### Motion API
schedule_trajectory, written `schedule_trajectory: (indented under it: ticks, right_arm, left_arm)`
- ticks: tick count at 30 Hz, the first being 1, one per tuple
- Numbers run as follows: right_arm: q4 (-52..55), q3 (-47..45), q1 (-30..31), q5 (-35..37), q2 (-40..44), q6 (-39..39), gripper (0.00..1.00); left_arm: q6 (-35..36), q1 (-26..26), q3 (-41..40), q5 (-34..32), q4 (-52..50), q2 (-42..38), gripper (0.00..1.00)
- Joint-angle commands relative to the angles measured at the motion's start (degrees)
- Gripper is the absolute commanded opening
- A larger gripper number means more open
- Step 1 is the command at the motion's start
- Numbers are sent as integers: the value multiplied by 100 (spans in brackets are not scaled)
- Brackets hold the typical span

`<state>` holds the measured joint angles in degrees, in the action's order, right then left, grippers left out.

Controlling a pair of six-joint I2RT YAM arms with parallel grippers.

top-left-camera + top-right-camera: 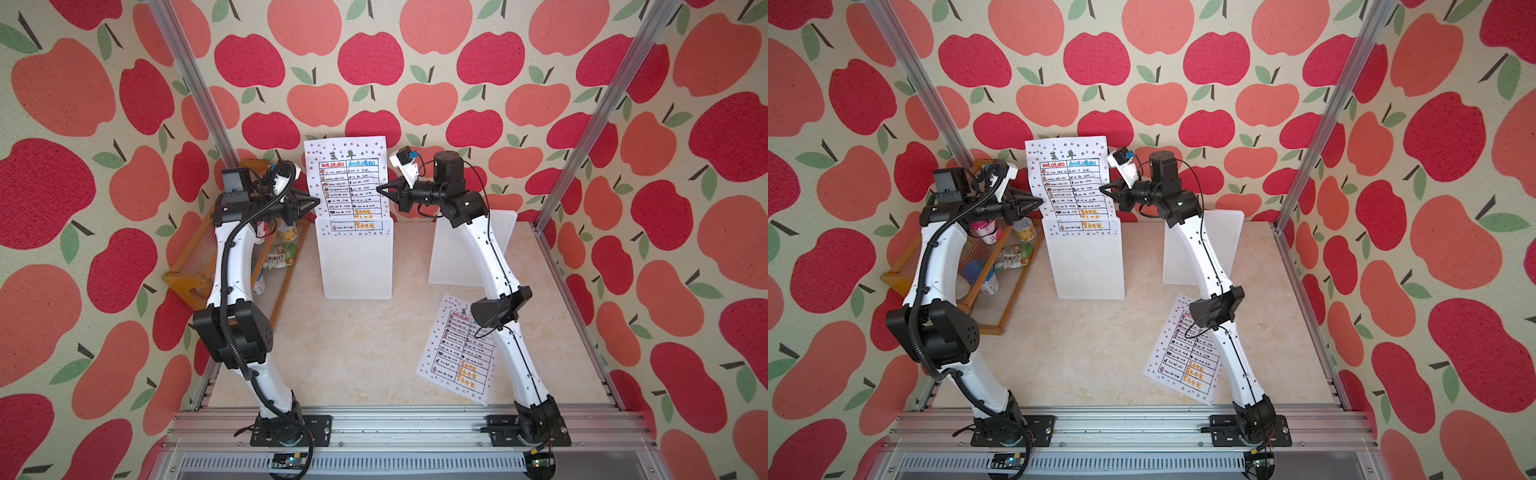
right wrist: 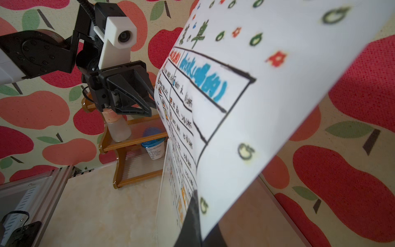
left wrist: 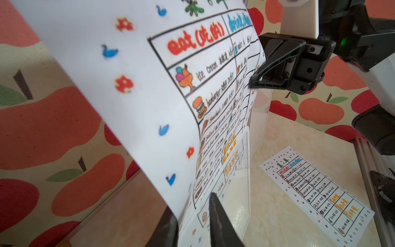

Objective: Insert the menus into the narrow rack
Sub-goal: Insert the menu into the narrow rack.

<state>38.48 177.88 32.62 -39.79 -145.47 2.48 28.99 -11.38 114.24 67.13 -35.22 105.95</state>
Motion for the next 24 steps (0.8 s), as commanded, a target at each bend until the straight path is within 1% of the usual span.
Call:
schedule_trajectory:
  ticks: [1,10,22,24]
  right_arm:
    - [211,175,-58,-117,-162,-11,0]
    - [688,334,-54,-215,-365,26,0]
    - [1445,342,76,139,-370,535,0]
    - [1455,336,79,182,-353,554,2]
  left_arm:
    - [-78,-13,173,331,93,135,27]
    - [-55,35,166,339,103,180,27]
    - [-6,76,143,397,103,286,27]
    - [1,73,150,399,99,301,26]
